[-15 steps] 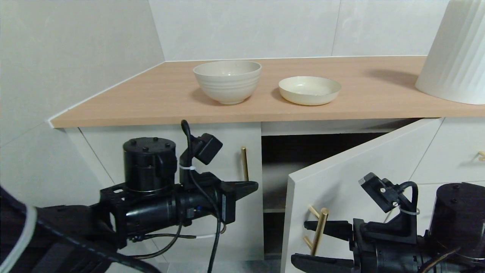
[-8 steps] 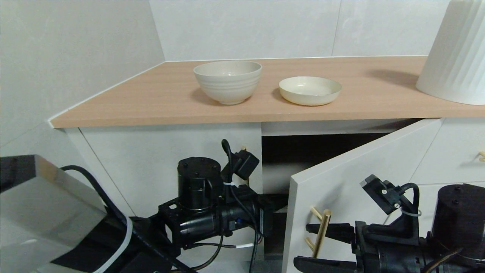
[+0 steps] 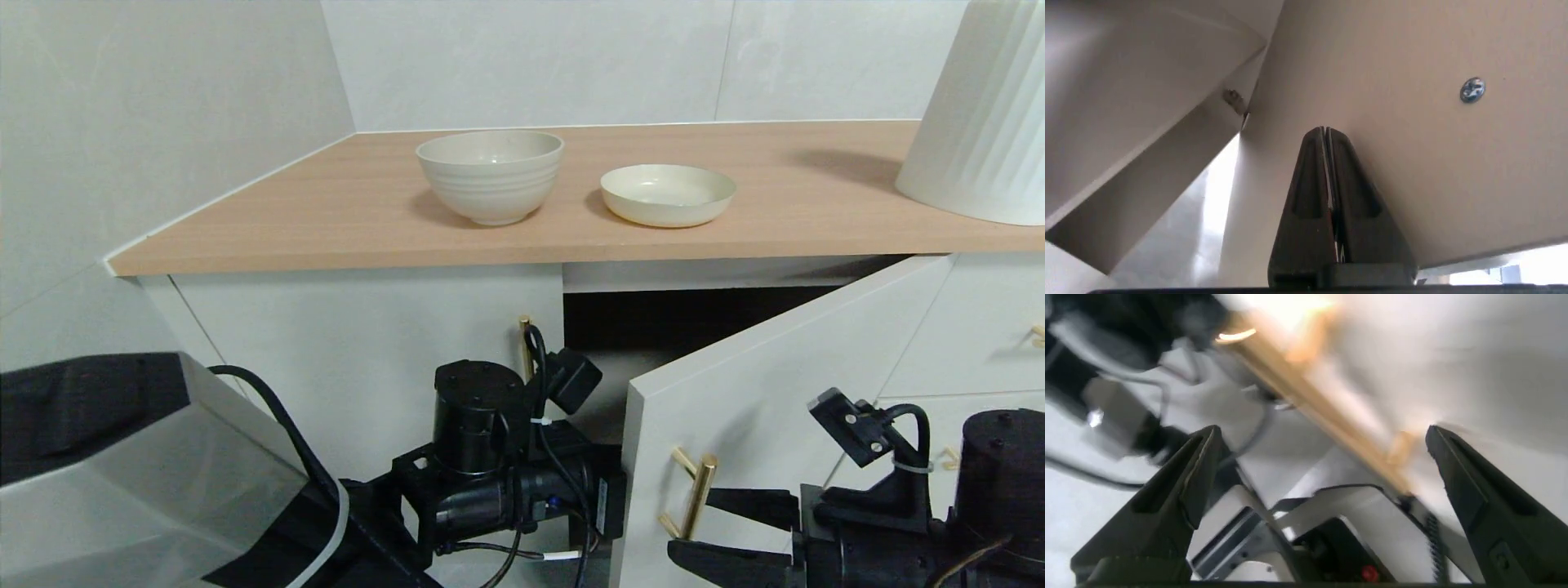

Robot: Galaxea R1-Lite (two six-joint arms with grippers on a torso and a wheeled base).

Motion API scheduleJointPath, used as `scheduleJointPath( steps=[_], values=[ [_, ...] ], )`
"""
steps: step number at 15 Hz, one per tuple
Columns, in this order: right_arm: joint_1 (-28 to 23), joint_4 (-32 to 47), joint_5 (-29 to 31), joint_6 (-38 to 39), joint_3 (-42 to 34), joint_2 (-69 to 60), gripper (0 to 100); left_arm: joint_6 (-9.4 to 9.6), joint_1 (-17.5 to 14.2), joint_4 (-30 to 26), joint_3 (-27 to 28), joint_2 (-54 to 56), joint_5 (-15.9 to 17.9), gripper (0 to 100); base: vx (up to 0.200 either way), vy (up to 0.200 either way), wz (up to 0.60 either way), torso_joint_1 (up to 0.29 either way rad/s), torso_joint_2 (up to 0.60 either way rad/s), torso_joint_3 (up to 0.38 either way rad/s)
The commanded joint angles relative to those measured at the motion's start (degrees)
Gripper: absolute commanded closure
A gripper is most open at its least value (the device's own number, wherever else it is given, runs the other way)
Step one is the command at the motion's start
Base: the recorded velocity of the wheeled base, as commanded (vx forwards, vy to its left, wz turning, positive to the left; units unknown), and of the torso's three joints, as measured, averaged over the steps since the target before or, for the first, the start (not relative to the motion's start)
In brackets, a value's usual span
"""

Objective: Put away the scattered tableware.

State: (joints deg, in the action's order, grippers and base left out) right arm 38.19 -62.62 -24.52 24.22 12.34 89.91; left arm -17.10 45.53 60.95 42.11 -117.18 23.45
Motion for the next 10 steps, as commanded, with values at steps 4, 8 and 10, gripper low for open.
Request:
scheduleJointPath(
  steps=[4,8,10],
  values=[
    [-1.7,1.9,2.0,-3.1,-4.6,-9.6,0,-0.04,0.6,6.0,-4.0,0.8,0.7,100,0.000,0.000,0.00,0.000,0.00,0.000],
    [-0.8,16.2,16.2,-13.5,-1.0,-14.6,0,-5.40,1.4,17.3,-7.4,0.9,1.9,100,0.000,0.000,0.00,0.000,0.00,0.000],
    [-0.6,27.2,18.5,-13.7,5.7,-20.3,0,-6.80,1.4,17.3,-7.0,0.9,3.1,100,0.000,0.000,0.00,0.000,0.00,0.000]
  ],
)
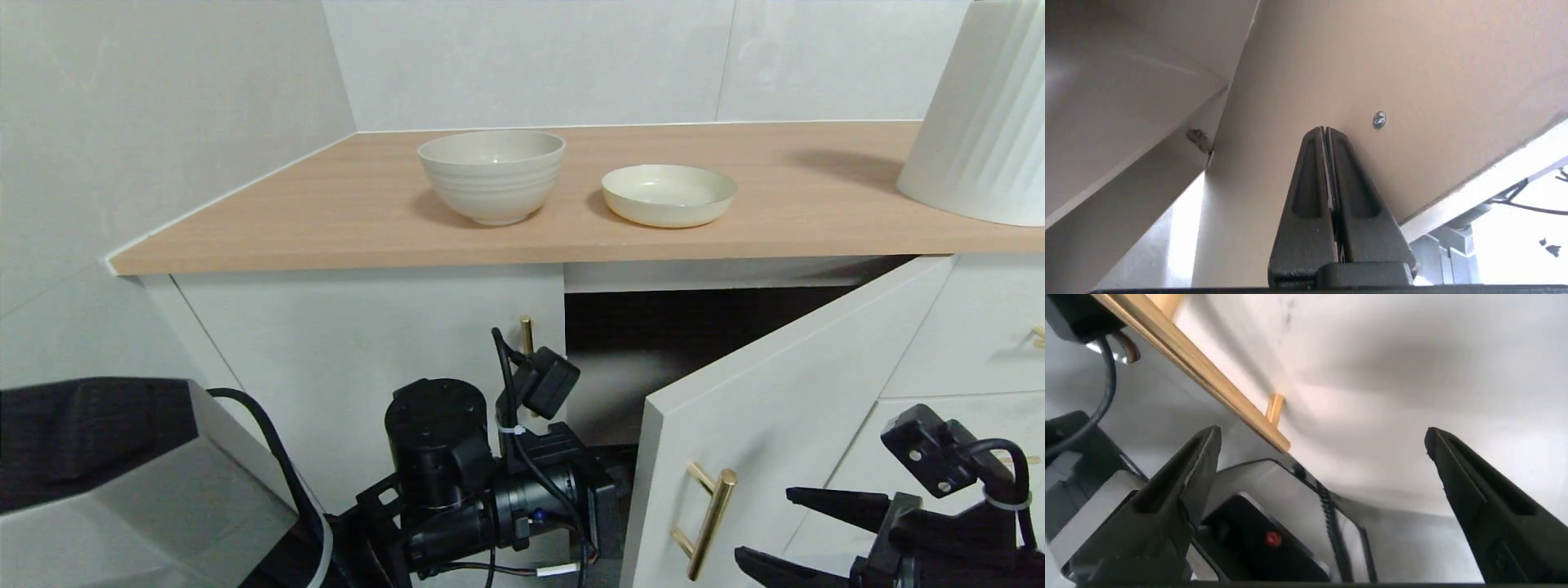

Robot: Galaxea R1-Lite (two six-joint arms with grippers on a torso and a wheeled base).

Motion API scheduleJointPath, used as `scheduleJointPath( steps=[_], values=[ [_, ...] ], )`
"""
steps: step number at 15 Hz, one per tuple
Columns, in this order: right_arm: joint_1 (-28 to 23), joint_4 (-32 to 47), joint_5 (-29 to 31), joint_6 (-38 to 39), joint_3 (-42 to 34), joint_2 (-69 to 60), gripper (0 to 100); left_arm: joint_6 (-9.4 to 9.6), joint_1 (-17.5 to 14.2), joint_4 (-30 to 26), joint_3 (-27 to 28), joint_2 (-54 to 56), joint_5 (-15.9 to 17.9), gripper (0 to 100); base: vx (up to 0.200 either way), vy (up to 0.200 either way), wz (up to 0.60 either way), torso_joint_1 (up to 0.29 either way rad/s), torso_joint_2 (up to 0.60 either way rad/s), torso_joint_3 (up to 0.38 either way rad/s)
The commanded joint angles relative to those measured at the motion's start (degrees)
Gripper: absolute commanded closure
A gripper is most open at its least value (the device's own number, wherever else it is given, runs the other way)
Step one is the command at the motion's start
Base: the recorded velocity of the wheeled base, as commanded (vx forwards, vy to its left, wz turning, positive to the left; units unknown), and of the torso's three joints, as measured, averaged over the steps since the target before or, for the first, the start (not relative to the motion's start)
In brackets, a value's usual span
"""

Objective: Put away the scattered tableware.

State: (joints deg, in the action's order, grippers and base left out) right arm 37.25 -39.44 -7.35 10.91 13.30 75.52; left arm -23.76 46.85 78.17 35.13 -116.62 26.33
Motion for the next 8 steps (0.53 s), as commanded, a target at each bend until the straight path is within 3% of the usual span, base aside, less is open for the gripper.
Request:
scheduleJointPath(
  steps=[1,3,8],
  values=[
    [0.4,8.7,1.4,-0.4,7.0,-8.0,0,-0.15,0.4,0.1,0.3,0.2,0.2,100,0.000,0.000,0.00,0.000,0.00,0.000],
    [0.4,18.2,0.9,-0.4,10.9,-12.1,0,-0.15,1.3,-0.1,1.1,-0.5,0.2,100,0.000,0.000,0.00,0.000,0.00,0.000],
    [0.4,18.3,1.0,-0.4,11.0,-13.1,0,-0.23,1.9,-5.0,3.1,-0.2,0.1,100,0.000,0.000,0.00,0.000,0.00,0.000]
  ],
)
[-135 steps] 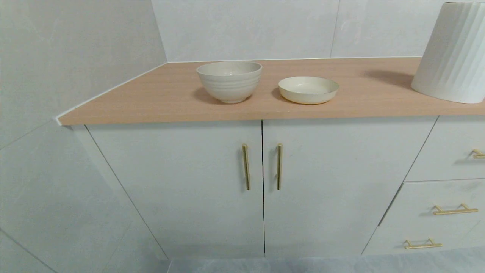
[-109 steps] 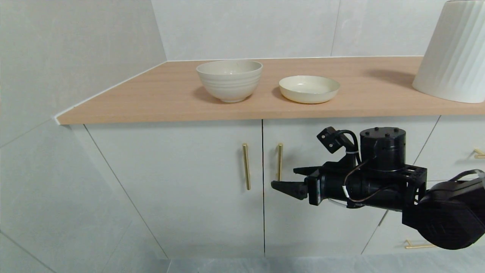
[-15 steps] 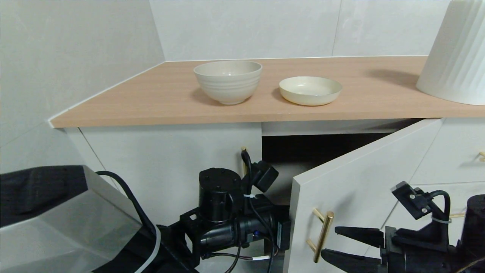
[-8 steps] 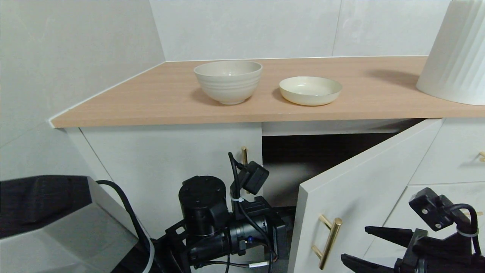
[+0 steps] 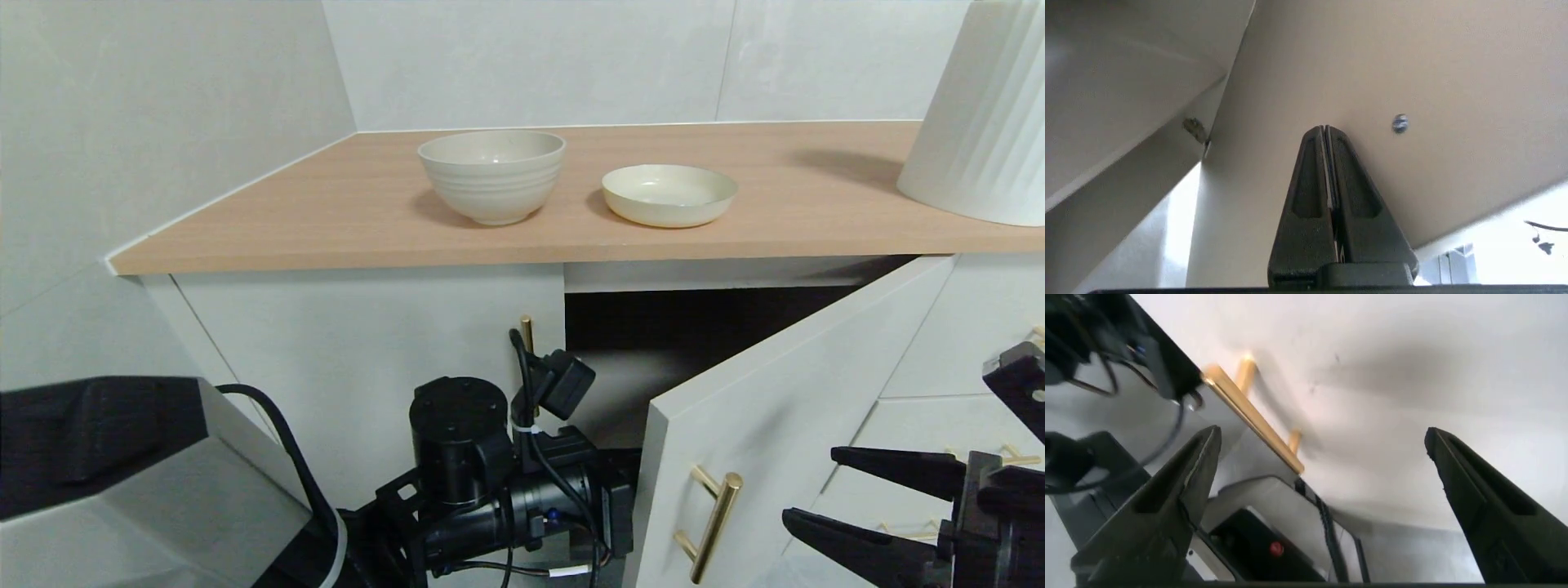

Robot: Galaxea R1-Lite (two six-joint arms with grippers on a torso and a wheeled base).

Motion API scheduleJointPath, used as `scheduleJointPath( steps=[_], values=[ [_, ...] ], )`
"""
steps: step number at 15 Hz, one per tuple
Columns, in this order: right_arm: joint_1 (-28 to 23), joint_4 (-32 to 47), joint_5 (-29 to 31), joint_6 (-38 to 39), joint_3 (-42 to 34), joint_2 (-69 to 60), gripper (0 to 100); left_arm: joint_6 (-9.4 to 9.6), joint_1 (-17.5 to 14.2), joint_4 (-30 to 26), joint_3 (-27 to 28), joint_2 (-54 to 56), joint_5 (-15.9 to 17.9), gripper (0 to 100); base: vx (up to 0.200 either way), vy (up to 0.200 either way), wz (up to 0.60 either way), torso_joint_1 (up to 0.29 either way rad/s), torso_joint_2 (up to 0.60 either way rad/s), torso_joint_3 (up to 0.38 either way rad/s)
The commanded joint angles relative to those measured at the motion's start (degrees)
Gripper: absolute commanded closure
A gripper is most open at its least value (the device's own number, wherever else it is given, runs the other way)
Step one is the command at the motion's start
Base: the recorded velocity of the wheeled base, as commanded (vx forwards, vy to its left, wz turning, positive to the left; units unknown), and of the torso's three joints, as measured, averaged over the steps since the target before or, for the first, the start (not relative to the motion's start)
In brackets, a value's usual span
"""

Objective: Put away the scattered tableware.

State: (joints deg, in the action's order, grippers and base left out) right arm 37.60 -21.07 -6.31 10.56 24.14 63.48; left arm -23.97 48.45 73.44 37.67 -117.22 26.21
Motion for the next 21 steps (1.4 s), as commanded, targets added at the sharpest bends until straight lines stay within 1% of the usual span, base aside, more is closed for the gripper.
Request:
scheduleJointPath(
  steps=[1,2,3,8,10,13,20,21],
  values=[
    [0.0,0.0,0.0,0.0,0.1,-1.2,0,-0.03,0.3,-1.1,1.1,0.5,0.2,100,0.000,0.000,0.00,0.000,0.00,0.000],
    [0.0,0.1,0.0,0.0,0.1,-1.8,0,0.06,0.5,-4.1,2.8,0.8,0.2,100,0.000,0.000,0.00,0.000,0.00,0.000],
    [0.0,0.1,0.0,0.0,0.1,-2.0,0,-0.03,0.8,-5.1,3.6,0.8,0.2,100,-0.200,0.000,0.00,-0.002,0.01,-0.002],
    [0.0,0.1,0.1,0.0,0.2,-3.0,0,-0.03,1.4,-6.4,5.7,-1.2,0.1,100,-0.200,0.000,0.00,-0.001,0.00,0.004],
    [-0.1,0.2,0.1,0.0,0.5,-3.7,0,-0.03,1.7,-6.6,6.7,-2.1,0.1,100,0.000,0.000,0.00,0.000,0.00,0.000],
    [-0.2,0.2,0.2,0.0,0.8,-4.6,0,-0.03,1.7,-10.7,9.1,-2.7,-0.2,100,0.000,0.000,0.00,0.000,0.00,0.000],
    [-0.3,0.5,0.5,0.0,2.1,-7.1,0,-0.03,1.7,-14.1,11.4,-2.8,-1.0,100,0.000,0.000,0.00,0.000,0.00,0.000],
    [-1.1,0.5,0.5,0.0,2.2,-7.8,0,-0.03,1.7,-15.3,12.4,-3.3,-1.2,100,-0.200,0.000,0.00,0.012,0.00,0.002]
  ],
)
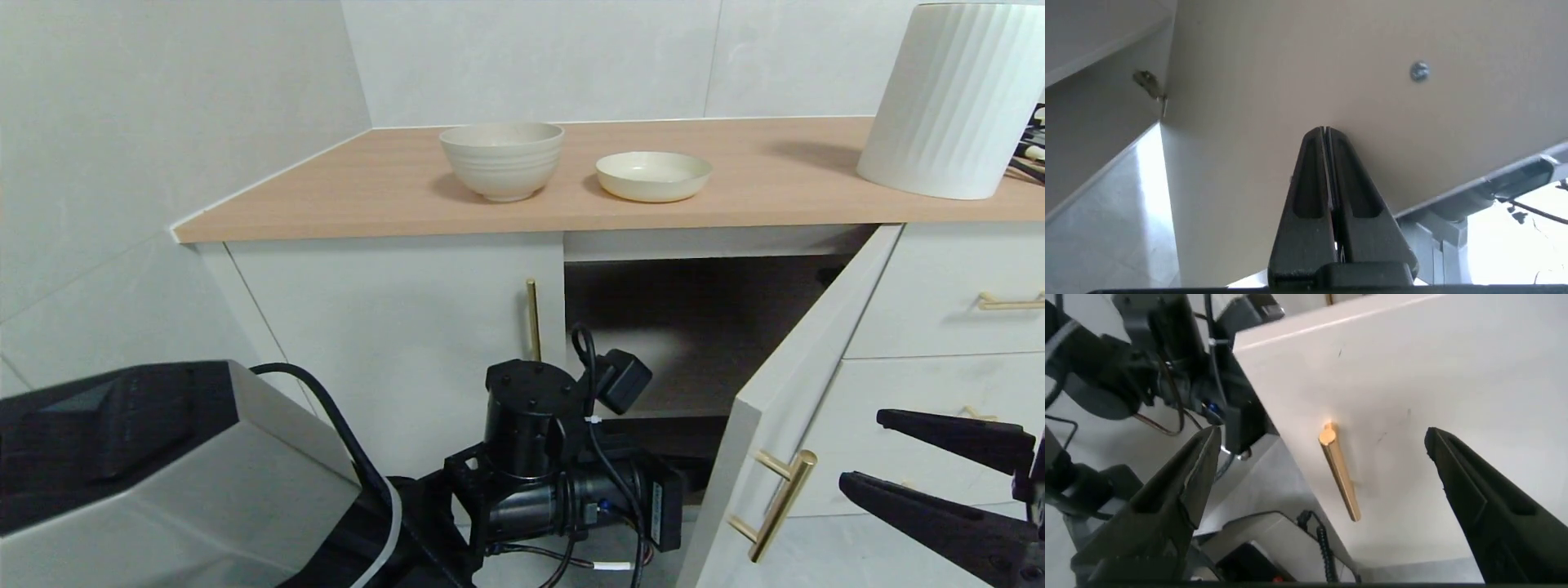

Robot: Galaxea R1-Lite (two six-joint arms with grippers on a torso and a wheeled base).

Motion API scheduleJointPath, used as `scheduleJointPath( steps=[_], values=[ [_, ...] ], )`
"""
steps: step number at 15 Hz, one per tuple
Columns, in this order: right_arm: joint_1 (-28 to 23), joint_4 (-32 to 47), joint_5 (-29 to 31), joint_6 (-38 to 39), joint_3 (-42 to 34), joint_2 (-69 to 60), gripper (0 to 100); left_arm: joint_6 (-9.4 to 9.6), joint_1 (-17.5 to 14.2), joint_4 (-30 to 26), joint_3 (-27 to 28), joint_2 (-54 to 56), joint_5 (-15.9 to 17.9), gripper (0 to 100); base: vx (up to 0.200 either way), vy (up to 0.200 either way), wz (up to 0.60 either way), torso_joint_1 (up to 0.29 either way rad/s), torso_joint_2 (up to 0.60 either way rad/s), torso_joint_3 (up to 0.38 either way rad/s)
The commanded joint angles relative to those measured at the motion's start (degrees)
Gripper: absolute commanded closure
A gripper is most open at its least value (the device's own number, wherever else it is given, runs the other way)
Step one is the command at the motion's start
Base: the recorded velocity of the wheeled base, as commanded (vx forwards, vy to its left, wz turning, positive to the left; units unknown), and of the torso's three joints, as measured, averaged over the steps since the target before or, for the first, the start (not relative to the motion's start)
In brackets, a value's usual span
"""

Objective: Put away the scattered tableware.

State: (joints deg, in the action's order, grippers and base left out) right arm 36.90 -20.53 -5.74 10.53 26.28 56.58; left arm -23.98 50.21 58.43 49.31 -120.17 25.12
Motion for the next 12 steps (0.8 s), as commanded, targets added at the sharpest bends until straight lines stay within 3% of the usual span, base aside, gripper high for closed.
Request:
scheduleJointPath(
  steps=[1,5,8,9,12],
  values=[
    [-0.8,0.0,-0.1,0.0,0.4,-0.9,0,-0.02,0.0,-1.3,1.9,-0.8,-0.2,100,-0.200,0.000,0.00,-0.002,0.00,-0.002],
    [-0.9,0.0,-0.1,0.0,0.6,-1.4,0,-0.02,0.0,-7.4,7.6,-2.2,-0.2,100,-0.200,0.000,0.00,0.005,0.00,0.006],
    [-0.9,0.0,-0.1,0.0,0.9,-2.0,0,-0.37,0.0,-14.2,15.1,-4.3,-0.3,100,0.000,0.000,0.00,0.000,0.00,0.000],
    [-0.9,0.0,-0.1,0.0,0.9,-2.1,0,-1.51,-0.1,-17.6,18.5,-4.9,-0.8,100,0.000,0.000,0.00,0.000,0.00,0.000],
    [-0.9,-0.1,-0.1,0.0,1.6,-2.2,0,-2.04,0.0,-19.1,21.7,-5.9,-1.4,100,0.000,0.000,0.00,0.000,0.00,0.000]
  ],
)
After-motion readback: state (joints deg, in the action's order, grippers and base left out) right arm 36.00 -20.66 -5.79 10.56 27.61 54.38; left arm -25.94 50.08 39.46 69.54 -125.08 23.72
